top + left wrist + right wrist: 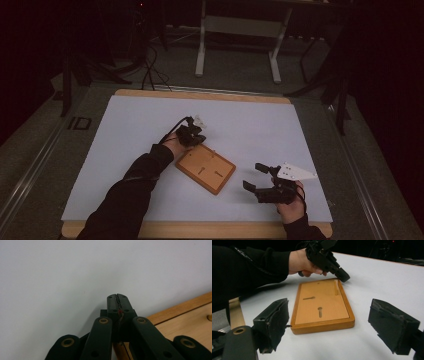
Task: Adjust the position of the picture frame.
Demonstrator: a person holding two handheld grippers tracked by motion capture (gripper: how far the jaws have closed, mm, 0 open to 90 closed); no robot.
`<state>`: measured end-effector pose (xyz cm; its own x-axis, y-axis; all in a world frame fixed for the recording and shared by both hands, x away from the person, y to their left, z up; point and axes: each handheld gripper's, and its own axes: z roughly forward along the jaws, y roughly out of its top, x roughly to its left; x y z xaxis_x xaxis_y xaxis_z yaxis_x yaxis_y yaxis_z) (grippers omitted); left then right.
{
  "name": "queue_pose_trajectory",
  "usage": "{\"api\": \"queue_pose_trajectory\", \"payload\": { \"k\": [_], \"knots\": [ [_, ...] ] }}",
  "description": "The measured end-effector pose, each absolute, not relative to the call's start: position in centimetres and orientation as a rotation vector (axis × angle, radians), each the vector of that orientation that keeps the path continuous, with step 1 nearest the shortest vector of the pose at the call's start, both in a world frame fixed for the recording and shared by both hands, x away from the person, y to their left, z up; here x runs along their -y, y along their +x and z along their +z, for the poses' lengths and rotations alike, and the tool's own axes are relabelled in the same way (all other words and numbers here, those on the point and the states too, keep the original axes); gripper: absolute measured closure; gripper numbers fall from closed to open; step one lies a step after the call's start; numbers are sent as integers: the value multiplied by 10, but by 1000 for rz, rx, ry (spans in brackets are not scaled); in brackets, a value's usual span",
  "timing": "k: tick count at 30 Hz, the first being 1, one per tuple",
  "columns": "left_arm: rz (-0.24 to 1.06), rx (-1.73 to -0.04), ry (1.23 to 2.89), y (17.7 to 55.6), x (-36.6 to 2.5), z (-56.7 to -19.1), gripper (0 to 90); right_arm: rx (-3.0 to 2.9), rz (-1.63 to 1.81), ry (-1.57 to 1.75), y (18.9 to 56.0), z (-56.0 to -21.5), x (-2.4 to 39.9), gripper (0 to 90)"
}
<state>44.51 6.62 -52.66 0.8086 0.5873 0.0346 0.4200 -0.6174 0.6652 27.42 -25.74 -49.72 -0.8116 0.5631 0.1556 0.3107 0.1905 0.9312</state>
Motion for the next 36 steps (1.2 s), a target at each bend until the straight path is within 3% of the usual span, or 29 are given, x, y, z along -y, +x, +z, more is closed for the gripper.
{"api": "queue_pose_trajectory", "payload": {
  "k": [27,36],
  "knots": [
    [287,-783,2353,411,-102,-526,900,-2255,1671,833,275,-495,251,164],
    [254,-812,2337,393,-118,-526,900,-2262,1684,831,278,-498,250,213]
  ]
}}
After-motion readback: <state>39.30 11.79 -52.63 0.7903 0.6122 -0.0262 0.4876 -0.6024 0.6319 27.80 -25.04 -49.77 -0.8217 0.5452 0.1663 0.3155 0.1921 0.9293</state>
